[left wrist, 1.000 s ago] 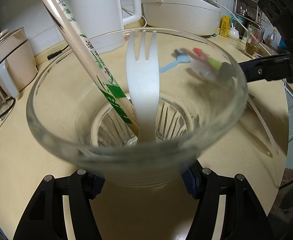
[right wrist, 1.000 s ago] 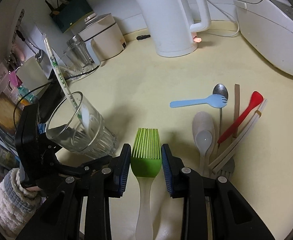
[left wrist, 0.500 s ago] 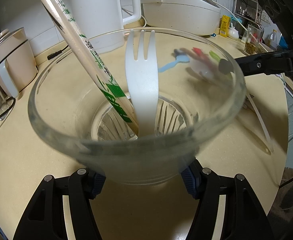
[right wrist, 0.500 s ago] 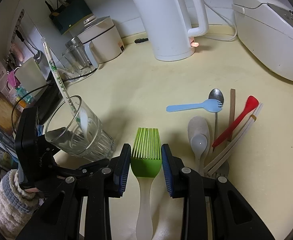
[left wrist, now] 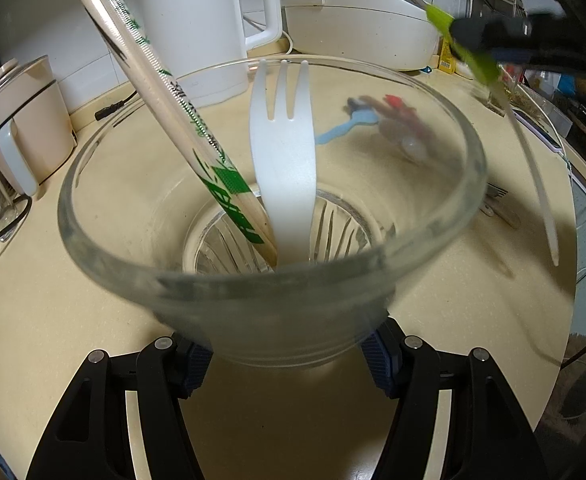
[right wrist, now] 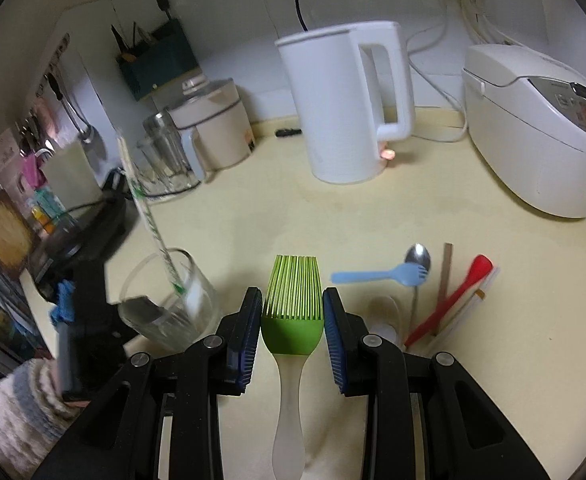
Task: Organize utensils
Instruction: 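Lift the green brush upright and carry it over the tumbler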
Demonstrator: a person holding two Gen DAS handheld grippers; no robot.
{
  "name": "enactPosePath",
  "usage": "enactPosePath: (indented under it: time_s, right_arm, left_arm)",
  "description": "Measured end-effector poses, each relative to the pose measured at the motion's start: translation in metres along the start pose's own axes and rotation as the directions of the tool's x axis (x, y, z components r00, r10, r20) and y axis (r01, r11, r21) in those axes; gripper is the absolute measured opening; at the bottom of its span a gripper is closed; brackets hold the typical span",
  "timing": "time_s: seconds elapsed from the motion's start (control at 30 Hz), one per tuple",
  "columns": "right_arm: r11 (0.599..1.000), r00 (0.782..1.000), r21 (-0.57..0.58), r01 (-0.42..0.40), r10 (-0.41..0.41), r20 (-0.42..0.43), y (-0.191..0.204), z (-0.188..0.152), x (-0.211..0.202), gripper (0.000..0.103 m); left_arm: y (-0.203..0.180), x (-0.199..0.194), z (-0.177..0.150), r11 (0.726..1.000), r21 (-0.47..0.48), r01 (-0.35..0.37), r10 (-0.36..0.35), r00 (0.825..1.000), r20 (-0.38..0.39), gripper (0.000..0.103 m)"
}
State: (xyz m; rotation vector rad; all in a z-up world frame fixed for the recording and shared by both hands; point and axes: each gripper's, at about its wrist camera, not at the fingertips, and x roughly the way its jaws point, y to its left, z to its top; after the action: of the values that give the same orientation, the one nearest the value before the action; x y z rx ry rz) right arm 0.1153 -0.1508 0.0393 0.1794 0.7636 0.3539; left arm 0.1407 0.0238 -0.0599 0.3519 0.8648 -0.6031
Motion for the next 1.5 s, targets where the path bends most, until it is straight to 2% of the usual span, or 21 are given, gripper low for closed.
enactPosePath:
  time_s: [0.23,0.5,0.63,0.93,1.07,1.17,1.33,1.5]
  right_arm:
    - [0.999,0.995,-0.021,-0.044,0.046,0.085,0.018,0.028,-0.018,0.031]
    - [0.995,0.978,-0.065,-0.070,0.081,0.190,0.043,0.059,-0.037,0.031]
    - [0.990,0.964,-0.100,-0.096,0.118,0.236,0.061,0.073,-0.038,0.031]
    - [0.978,0.940,-0.130,-0.165,0.196,0.280,0.088,0.088,-0.027,0.031]
    - [0.964,0.911,-0.167,-0.206,0.251,0.327,0.096,0.087,-0.025,0.031]
    - [0.957,0.906,-0.186,-0.224,0.275,0.323,0.102,0.083,-0.017,0.031]
    - [0.950,0.919,-0.222,-0.218,0.277,0.280,0.111,0.070,0.001,0.031]
    - [0.940,0.921,-0.248,-0.235,0.296,0.251,0.115,0.062,0.010,0.031]
  left_arm:
    - [0.000,0.000,0.000,1.000,0.001,-0.001,0.001,1.000,0.000,0.069]
    - [0.000,0.000,0.000,1.000,0.000,0.000,0.000,1.000,0.000,0.069]
    - [0.000,0.000,0.000,1.000,0.001,-0.001,0.001,1.000,0.000,0.069]
    - [0.000,0.000,0.000,1.000,0.000,0.000,0.000,1.000,0.000,0.069]
    - [0.000,0.000,0.000,1.000,0.001,-0.001,0.001,1.000,0.001,0.069]
    - [0.000,0.000,0.000,1.000,0.001,0.000,0.000,1.000,0.000,0.069]
    - [0.000,0.000,0.000,1.000,0.001,0.000,0.000,1.000,0.000,0.069]
    - [0.000,0.000,0.000,1.000,0.002,-0.001,0.001,1.000,0.001,0.069]
